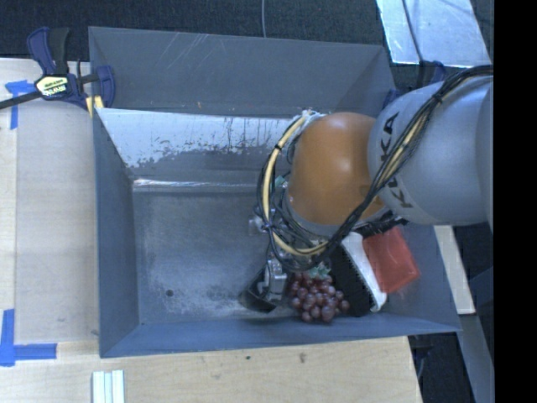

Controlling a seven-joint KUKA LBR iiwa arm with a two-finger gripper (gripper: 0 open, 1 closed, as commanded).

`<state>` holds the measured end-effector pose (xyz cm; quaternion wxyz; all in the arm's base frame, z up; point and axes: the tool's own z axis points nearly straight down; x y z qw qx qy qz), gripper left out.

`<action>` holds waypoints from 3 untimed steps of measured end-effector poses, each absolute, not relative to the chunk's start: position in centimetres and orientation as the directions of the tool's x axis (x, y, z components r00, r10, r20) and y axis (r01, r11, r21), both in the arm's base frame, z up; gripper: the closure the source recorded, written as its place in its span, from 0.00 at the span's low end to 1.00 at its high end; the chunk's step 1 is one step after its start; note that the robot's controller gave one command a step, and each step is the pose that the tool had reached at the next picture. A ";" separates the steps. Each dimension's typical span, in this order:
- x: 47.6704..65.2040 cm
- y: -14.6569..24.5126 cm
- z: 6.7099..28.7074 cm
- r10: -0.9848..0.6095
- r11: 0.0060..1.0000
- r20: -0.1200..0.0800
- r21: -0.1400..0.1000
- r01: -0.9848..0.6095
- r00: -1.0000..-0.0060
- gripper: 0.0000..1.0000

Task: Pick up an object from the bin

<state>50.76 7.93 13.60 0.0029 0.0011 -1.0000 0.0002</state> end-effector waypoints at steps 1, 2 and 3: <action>50.9 7.9 14.1 0.000 1.000 -0.002 0.001 0.000 -1.000 0.00; 50.1 5.4 9.7 -0.053 0.999 -0.005 0.002 -0.053 -0.999 0.00; 50.6 1.2 7.2 -0.037 0.999 -0.002 0.004 -0.037 -0.999 0.00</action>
Offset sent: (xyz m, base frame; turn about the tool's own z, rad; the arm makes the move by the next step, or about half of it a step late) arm -0.0140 -0.0417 -0.0660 -0.0734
